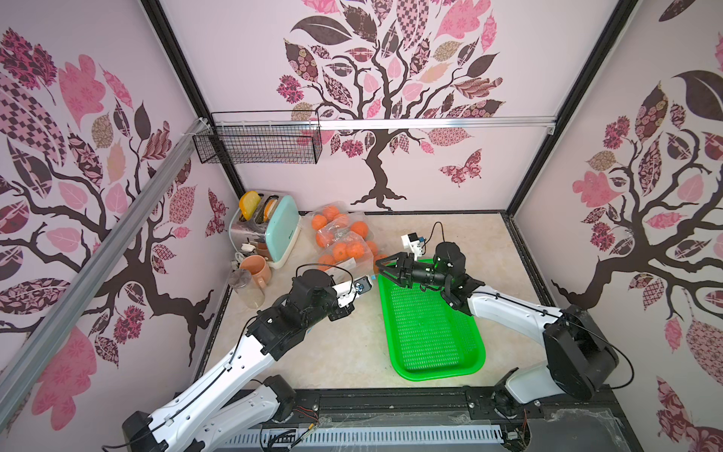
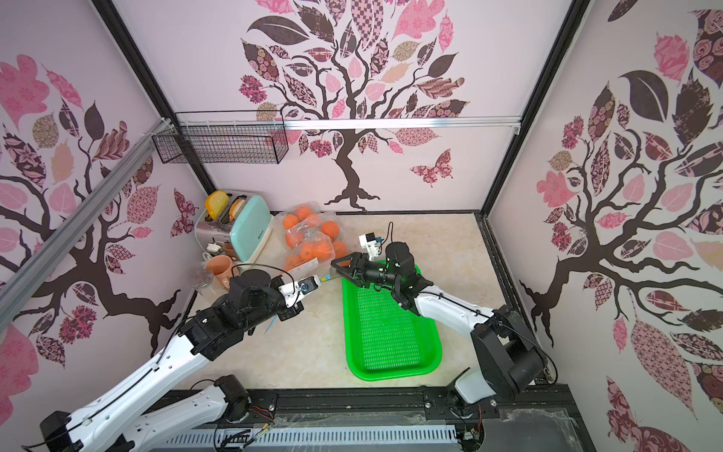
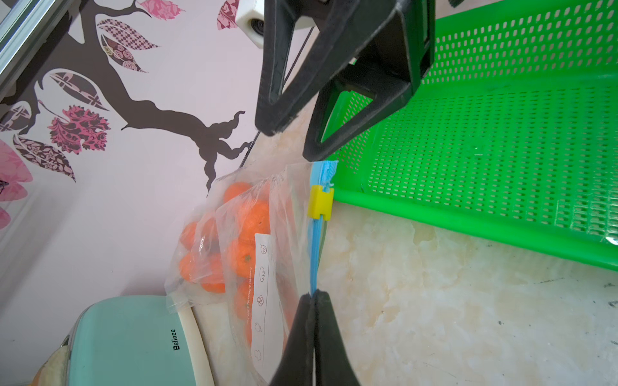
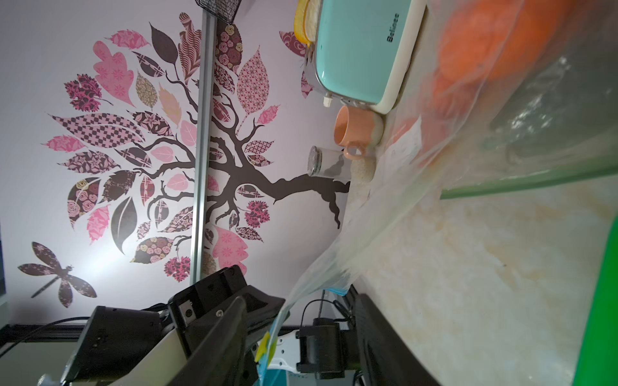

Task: Open the zip-top bag and take out the orange
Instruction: Pick up the zipper food storage bag.

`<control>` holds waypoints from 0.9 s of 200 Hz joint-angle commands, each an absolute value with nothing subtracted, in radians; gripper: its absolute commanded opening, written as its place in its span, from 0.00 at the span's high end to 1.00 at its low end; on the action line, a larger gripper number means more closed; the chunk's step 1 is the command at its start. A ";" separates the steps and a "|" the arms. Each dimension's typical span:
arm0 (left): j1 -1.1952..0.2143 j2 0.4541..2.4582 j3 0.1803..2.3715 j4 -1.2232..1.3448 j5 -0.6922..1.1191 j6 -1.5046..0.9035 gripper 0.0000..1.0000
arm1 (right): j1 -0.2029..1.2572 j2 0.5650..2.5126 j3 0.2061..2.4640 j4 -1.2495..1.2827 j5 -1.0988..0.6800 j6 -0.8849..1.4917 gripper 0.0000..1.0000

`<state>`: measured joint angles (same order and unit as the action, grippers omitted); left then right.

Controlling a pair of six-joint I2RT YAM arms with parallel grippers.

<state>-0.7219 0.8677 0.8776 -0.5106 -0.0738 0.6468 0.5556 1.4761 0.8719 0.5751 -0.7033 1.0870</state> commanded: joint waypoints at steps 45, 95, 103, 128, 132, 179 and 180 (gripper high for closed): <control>-0.719 0.804 0.916 -0.665 -0.049 0.664 1.00 | 0.482 1.382 0.831 0.374 -0.649 -0.361 0.14; -0.686 0.803 0.915 -0.653 0.004 0.653 1.00 | 0.556 1.398 0.804 0.393 -0.686 -0.658 0.01; -0.681 0.805 0.917 -0.657 0.012 0.650 1.00 | 0.583 1.402 0.800 0.423 -0.653 -0.680 0.01; -0.666 0.801 0.919 -0.660 0.038 0.643 1.00 | 0.631 1.426 0.850 0.429 -0.684 -0.725 0.01; -0.663 0.801 0.922 -0.661 0.042 0.642 1.00 | 0.638 1.430 0.857 0.436 -0.685 -0.729 0.01; -0.640 0.803 0.921 -0.676 0.046 0.638 1.00 | 0.667 1.450 0.918 0.442 -0.738 -0.761 0.01; -0.640 0.803 0.921 -0.676 0.047 0.637 1.00 | 0.667 1.451 0.918 0.444 -0.739 -0.761 0.01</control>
<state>-0.6518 0.8104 0.9012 -0.6678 0.0284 0.6514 0.6605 1.4574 0.8619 0.4141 -0.6910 -0.7155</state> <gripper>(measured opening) 0.043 0.994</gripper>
